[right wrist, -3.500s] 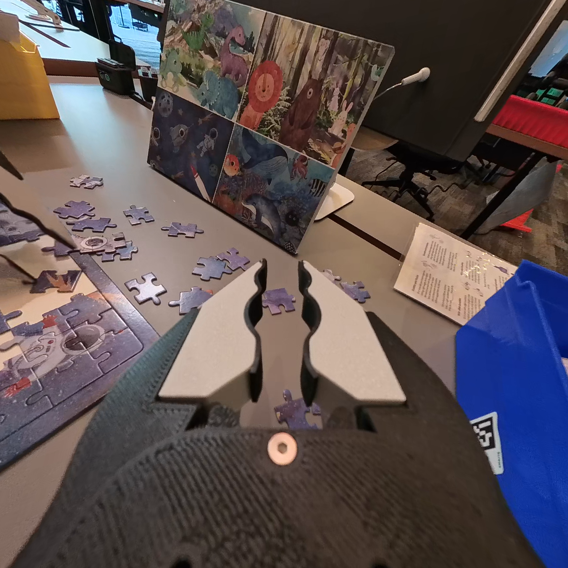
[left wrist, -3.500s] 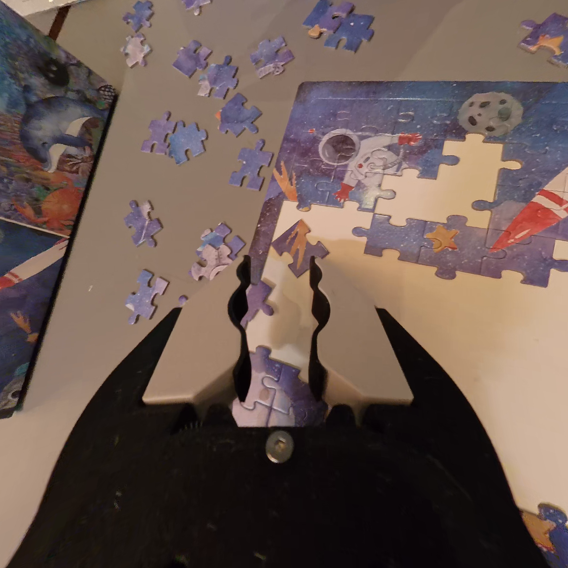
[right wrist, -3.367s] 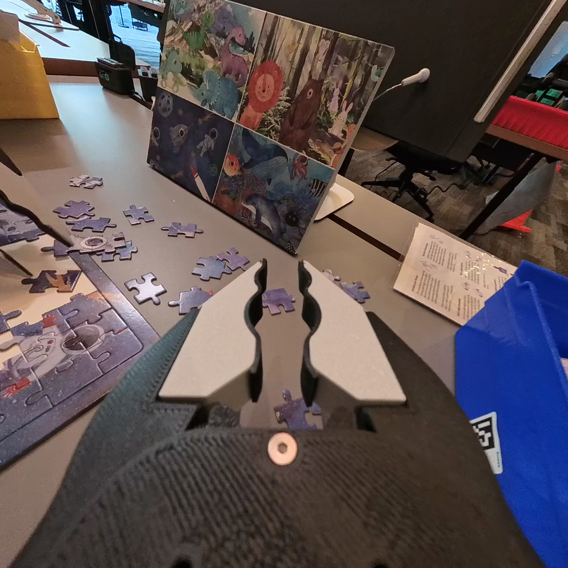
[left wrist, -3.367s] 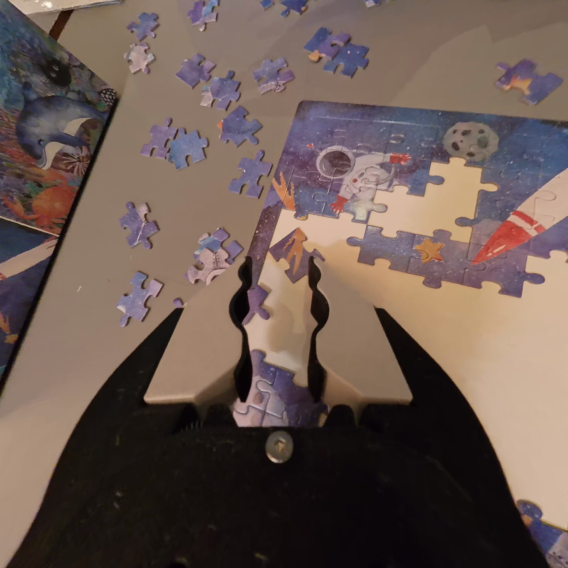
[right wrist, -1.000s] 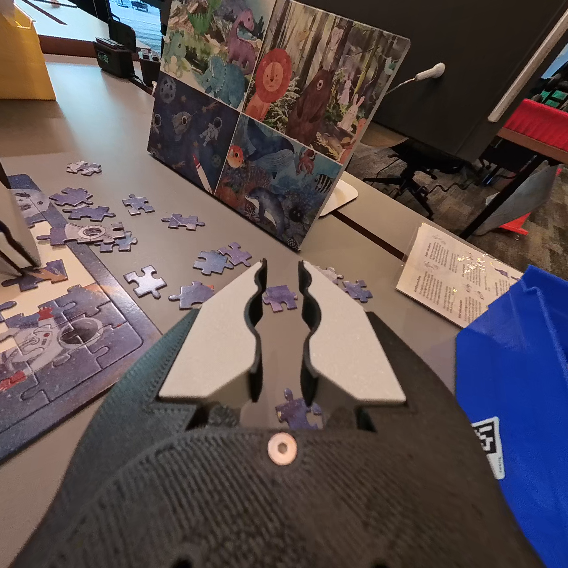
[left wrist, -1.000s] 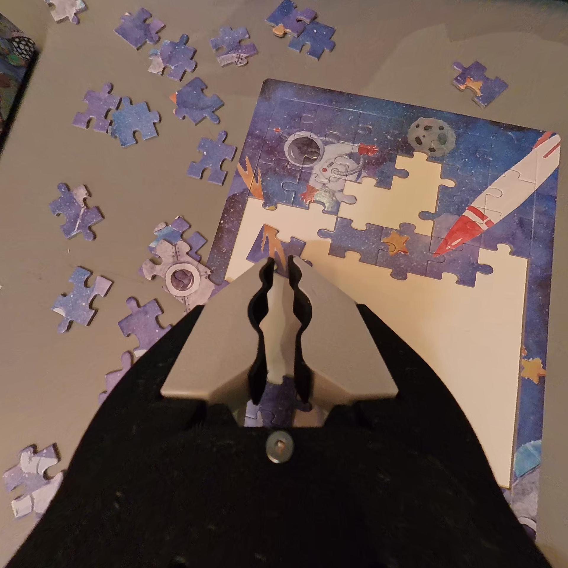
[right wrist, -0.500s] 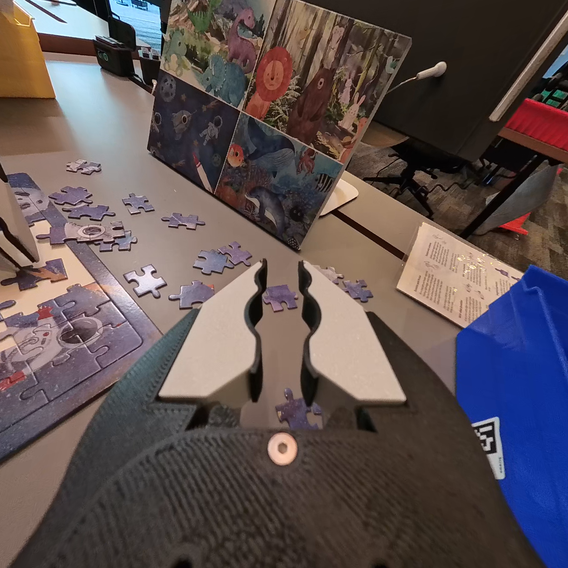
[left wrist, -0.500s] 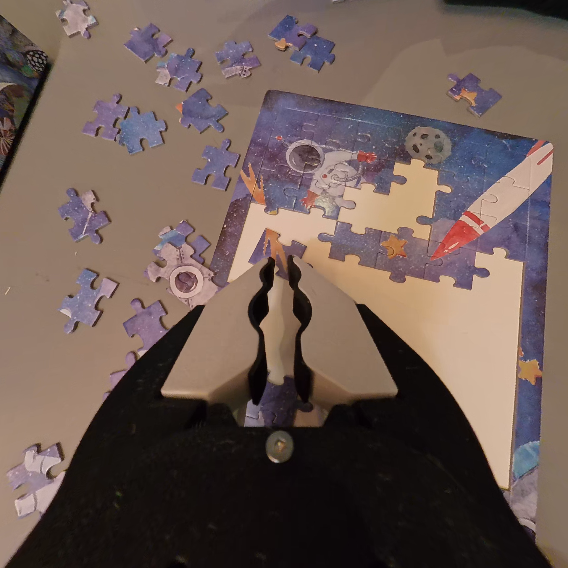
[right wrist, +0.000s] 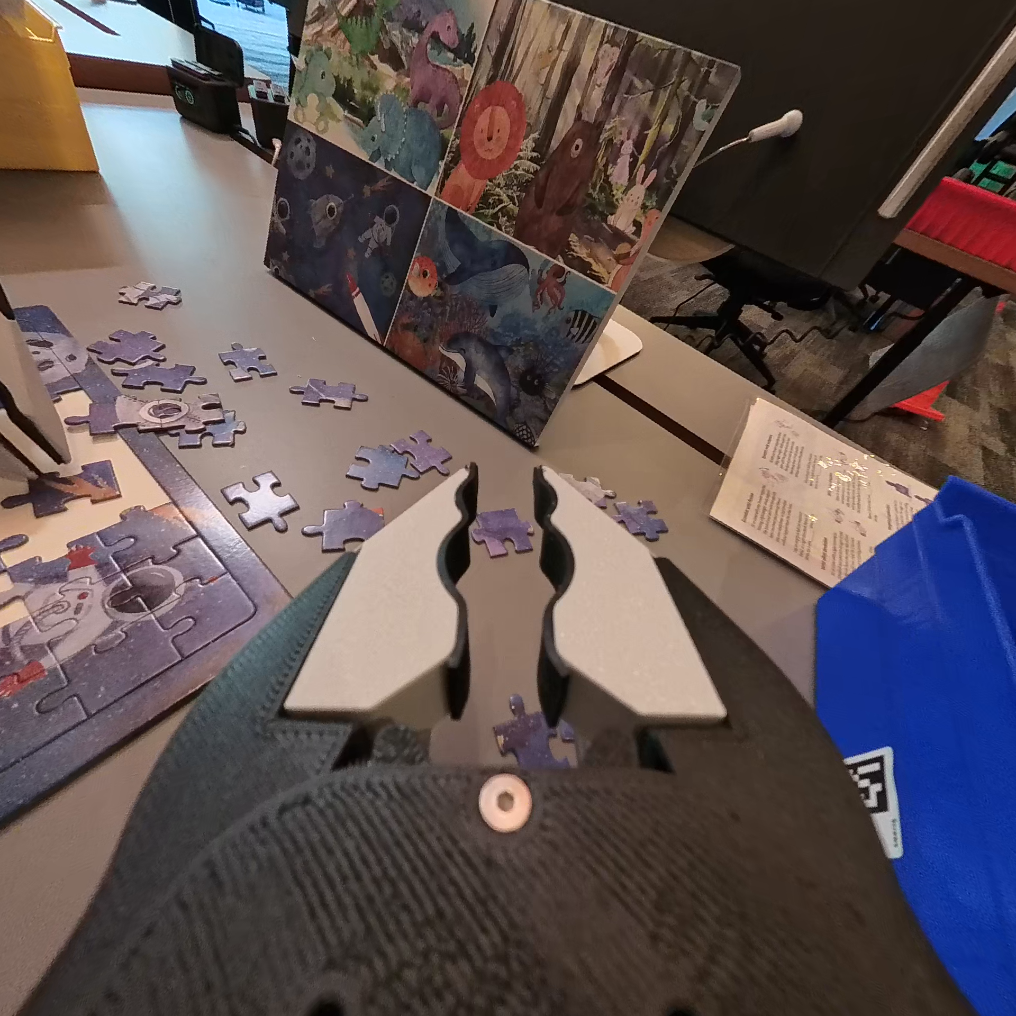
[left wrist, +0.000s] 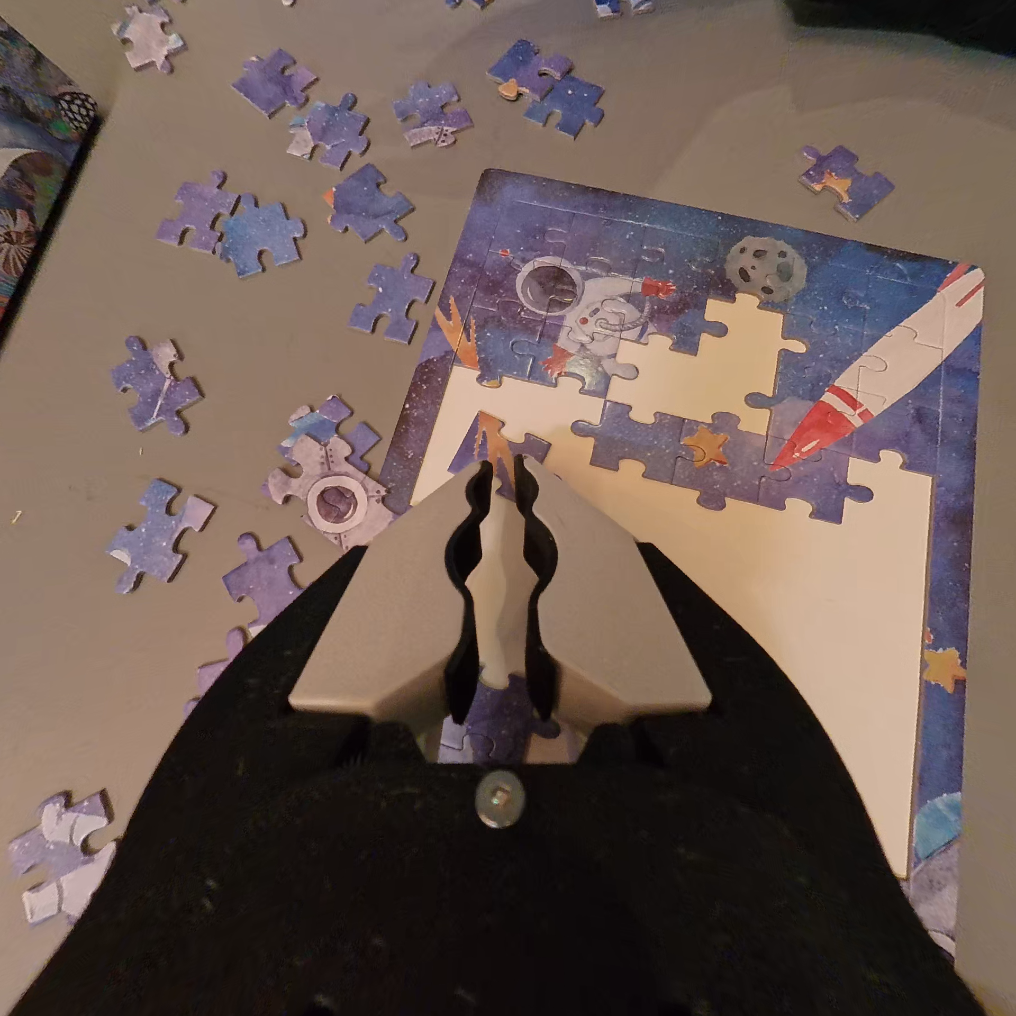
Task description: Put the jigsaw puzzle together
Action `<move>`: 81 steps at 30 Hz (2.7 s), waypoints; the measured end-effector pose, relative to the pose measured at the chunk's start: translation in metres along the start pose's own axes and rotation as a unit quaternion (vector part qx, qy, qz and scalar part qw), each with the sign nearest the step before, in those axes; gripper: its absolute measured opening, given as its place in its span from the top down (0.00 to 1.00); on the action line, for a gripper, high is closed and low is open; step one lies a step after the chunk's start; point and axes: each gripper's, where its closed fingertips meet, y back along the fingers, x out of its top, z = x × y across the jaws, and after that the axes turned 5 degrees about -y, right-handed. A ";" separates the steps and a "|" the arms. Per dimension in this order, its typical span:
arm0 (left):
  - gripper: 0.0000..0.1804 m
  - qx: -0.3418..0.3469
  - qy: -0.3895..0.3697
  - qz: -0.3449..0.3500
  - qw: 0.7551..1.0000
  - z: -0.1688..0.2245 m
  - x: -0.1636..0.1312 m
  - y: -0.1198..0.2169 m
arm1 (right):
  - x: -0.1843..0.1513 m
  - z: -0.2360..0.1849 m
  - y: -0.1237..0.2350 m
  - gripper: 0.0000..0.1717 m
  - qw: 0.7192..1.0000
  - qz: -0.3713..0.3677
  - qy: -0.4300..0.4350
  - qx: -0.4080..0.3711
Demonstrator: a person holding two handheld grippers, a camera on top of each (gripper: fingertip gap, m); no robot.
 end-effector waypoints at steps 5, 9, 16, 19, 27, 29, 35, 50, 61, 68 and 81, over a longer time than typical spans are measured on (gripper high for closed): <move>0.96 0.000 0.000 -0.002 1.000 0.000 -0.001 -0.001 | -0.001 0.000 0.000 0.89 1.000 -0.001 0.001 0.000; 0.95 -0.002 0.002 0.000 1.000 0.001 0.000 -0.001 | -0.001 0.000 0.000 0.89 1.000 -0.002 0.002 0.000; 0.92 0.002 -0.006 -0.011 1.000 0.003 -0.003 -0.006 | -0.001 -0.001 -0.001 0.89 1.000 -0.002 0.004 0.000; 0.93 0.004 -0.007 -0.019 1.000 0.001 -0.005 -0.005 | 0.000 -0.001 0.000 0.89 1.000 -0.002 0.005 -0.001; 0.95 0.011 -0.006 -0.018 1.000 -0.002 -0.005 -0.002 | -0.001 0.000 -0.001 0.89 1.000 -0.004 0.007 -0.001; 0.87 0.022 0.017 -0.009 1.000 -0.005 -0.001 -0.002 | -0.001 -0.001 -0.001 0.89 1.000 -0.004 0.008 -0.001; 0.73 0.019 0.070 -0.014 0.997 -0.002 -0.002 -0.008 | -0.003 0.000 -0.002 0.89 1.000 -0.008 0.007 -0.002; 0.79 0.010 0.051 -0.018 0.998 0.004 -0.002 -0.007 | -0.005 -0.001 -0.003 0.90 1.000 -0.011 0.008 -0.001; 0.79 -0.117 -0.097 0.012 0.988 0.052 0.008 0.021 | 0.002 -0.013 -0.003 0.90 1.000 -0.006 0.025 0.009; 0.79 -0.210 -0.101 0.031 0.972 0.088 0.005 0.040 | 0.007 -0.016 -0.001 0.89 0.999 0.002 0.030 0.011; 0.79 -0.220 -0.106 -0.010 0.970 0.118 -0.017 0.036 | -0.003 -0.013 -0.006 0.90 1.000 -0.003 -0.002 0.019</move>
